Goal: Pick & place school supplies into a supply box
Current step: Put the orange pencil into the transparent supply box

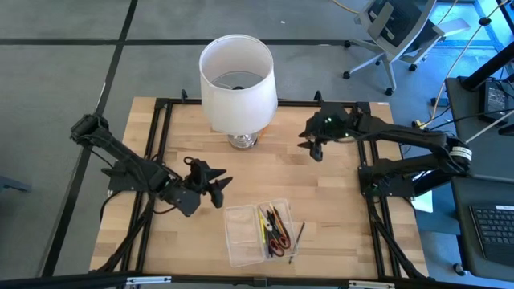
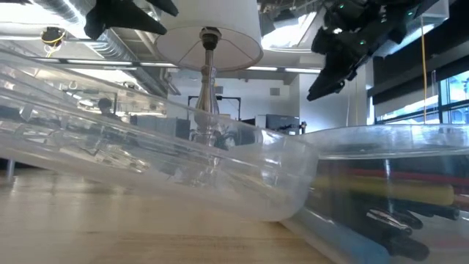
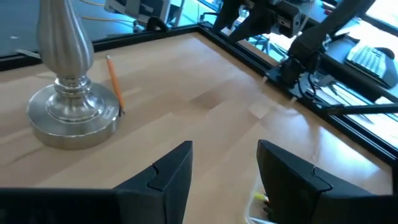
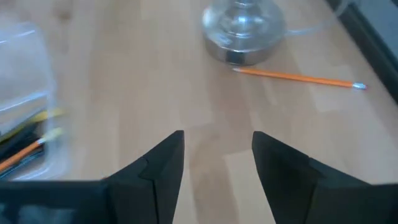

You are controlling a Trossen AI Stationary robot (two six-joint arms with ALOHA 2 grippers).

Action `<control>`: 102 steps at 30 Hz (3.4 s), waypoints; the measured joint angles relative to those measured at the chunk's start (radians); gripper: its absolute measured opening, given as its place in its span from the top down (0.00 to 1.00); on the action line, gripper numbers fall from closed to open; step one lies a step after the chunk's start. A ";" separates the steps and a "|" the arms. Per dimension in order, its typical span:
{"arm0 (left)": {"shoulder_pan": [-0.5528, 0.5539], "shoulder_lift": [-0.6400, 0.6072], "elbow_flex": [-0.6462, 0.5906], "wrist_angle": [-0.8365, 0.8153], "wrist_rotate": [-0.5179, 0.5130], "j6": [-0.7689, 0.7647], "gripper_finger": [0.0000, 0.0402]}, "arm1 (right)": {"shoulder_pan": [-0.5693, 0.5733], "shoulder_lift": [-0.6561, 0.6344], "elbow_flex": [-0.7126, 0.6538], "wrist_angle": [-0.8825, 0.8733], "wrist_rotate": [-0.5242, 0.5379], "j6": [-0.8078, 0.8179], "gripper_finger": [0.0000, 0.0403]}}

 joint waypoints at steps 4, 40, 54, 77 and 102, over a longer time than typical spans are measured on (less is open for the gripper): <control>0.031 0.000 0.000 -0.001 0.001 0.003 0.58 | -0.061 0.070 0.065 -0.028 0.000 -0.093 0.52; 0.142 -0.001 0.000 -0.011 0.159 0.134 0.58 | -0.279 0.620 0.453 -0.025 -0.027 -0.827 0.52; 0.142 -0.001 0.000 -0.011 0.158 0.134 0.59 | -0.342 0.632 0.453 0.075 -0.192 -0.940 0.52; 0.142 -0.001 0.000 -0.015 0.148 0.134 0.60 | -0.340 0.814 0.478 0.140 -0.272 -0.757 0.52; 0.142 -0.001 0.000 -0.037 0.152 0.134 0.61 | -0.212 0.859 0.536 0.239 -0.007 -0.189 0.52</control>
